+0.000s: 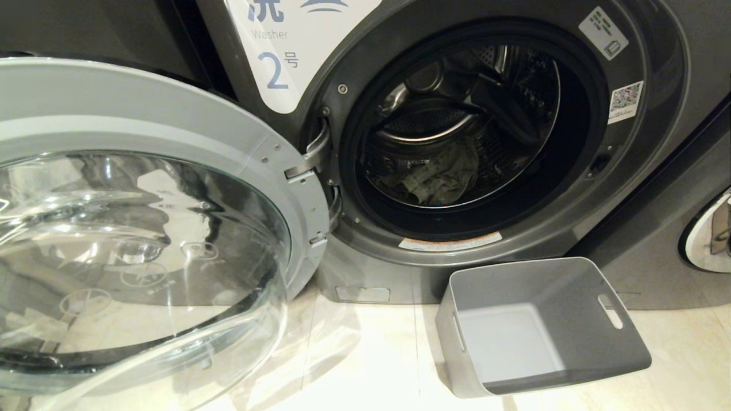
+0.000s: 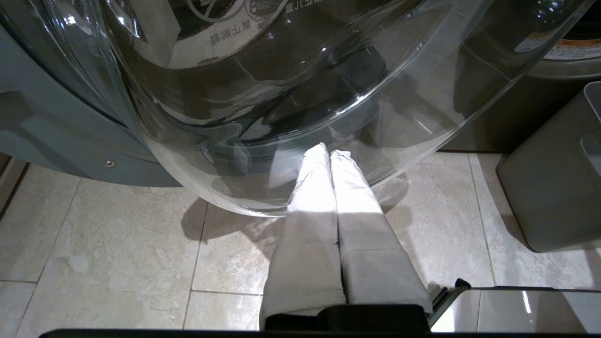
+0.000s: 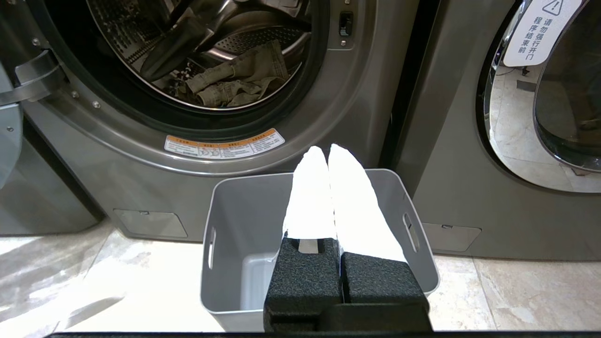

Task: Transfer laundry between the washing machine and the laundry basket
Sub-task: Pick a cloth and place it into the basket

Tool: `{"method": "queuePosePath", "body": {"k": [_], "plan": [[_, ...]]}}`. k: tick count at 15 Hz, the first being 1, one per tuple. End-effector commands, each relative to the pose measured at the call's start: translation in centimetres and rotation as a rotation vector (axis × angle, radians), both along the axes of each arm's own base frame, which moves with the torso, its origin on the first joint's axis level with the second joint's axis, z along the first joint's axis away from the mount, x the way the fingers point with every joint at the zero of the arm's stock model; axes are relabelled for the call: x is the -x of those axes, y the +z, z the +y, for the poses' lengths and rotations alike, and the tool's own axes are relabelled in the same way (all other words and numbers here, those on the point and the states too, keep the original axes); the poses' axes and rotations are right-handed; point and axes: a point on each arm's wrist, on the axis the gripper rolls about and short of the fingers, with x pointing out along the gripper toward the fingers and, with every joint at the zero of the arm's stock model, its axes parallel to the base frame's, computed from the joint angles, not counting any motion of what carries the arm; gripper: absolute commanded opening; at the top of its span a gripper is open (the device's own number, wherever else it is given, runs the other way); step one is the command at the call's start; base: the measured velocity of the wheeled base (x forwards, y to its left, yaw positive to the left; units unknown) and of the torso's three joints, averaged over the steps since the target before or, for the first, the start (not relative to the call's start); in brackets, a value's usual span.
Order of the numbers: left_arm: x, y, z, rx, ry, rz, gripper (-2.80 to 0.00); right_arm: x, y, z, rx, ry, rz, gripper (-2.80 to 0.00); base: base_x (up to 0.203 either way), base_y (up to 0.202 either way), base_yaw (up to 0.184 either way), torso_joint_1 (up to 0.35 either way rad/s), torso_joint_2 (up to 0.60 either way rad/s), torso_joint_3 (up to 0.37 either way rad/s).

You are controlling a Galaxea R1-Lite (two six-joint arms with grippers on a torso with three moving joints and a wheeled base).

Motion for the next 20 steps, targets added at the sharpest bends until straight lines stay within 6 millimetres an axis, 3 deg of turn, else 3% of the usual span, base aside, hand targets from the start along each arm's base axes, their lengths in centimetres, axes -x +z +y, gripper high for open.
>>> {"method": "queuePosePath", "body": {"k": [1,5,16,20], "plan": [[0.01,0.00,0.00,0.001,-0.001,-0.001,-2.80,-0.41,-1.07,0.00,0.003,-0.001,0.039,-2.80,0.000,0.000,0.000,0.000,0.00,0.000],[0.01,-0.02,0.00,0.001,0.001,0.000,-2.80,-0.41,-1.07,0.00,0.001,0.000,0.039,-2.80,-0.002,0.000,0.023,0.000,0.00,0.001],[0.01,-0.02,0.00,0.000,0.001,0.000,-2.80,-0.41,-1.07,0.00,-0.004,0.002,0.039,-2.80,-0.001,-0.008,0.167,0.003,0.00,0.002],[0.01,-0.02,0.00,-0.003,0.001,0.000,-2.80,-0.38,-0.95,-0.05,-0.009,-0.018,0.027,-2.80,0.001,-0.001,0.018,0.001,0.00,-0.002]]}}
